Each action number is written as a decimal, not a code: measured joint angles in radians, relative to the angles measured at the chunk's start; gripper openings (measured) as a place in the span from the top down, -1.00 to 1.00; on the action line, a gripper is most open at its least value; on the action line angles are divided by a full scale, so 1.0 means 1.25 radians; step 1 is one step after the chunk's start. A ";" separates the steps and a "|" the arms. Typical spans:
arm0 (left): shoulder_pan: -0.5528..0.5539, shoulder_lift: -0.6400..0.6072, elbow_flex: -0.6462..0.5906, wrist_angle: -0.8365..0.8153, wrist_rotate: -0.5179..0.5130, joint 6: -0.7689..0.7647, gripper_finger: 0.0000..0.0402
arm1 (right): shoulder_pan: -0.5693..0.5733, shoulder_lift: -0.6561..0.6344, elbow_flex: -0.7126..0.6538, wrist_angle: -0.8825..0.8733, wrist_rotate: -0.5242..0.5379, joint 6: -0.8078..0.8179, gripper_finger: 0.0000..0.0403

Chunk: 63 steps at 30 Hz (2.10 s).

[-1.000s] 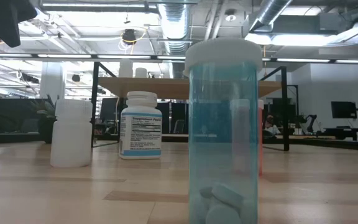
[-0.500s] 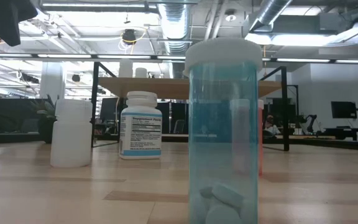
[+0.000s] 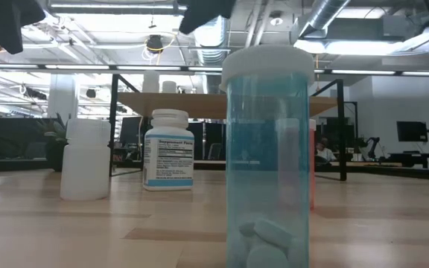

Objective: Pick and place medicine bottles onto shelf by color
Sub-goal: Put the white and blue pill bottle on the shelf

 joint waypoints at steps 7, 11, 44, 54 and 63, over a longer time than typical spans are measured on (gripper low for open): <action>0.000 0.000 0.000 -0.002 -0.001 0.000 0.00 | -0.006 0.060 -0.001 0.040 0.002 -0.125 -0.35; 0.000 0.000 0.000 0.000 -0.001 0.000 0.00 | -0.008 0.094 0.001 0.054 0.004 -0.168 -0.35; 0.002 0.000 0.000 0.005 -0.008 0.000 0.00 | -0.039 0.128 -0.001 0.040 0.043 -0.152 -0.35; 0.002 0.000 0.000 0.005 -0.009 0.000 0.00 | -0.026 0.156 -0.002 0.037 0.042 -0.149 -0.35; 0.002 0.000 0.000 0.008 -0.009 0.000 0.00 | -0.026 0.181 -0.003 0.030 0.047 -0.142 -0.35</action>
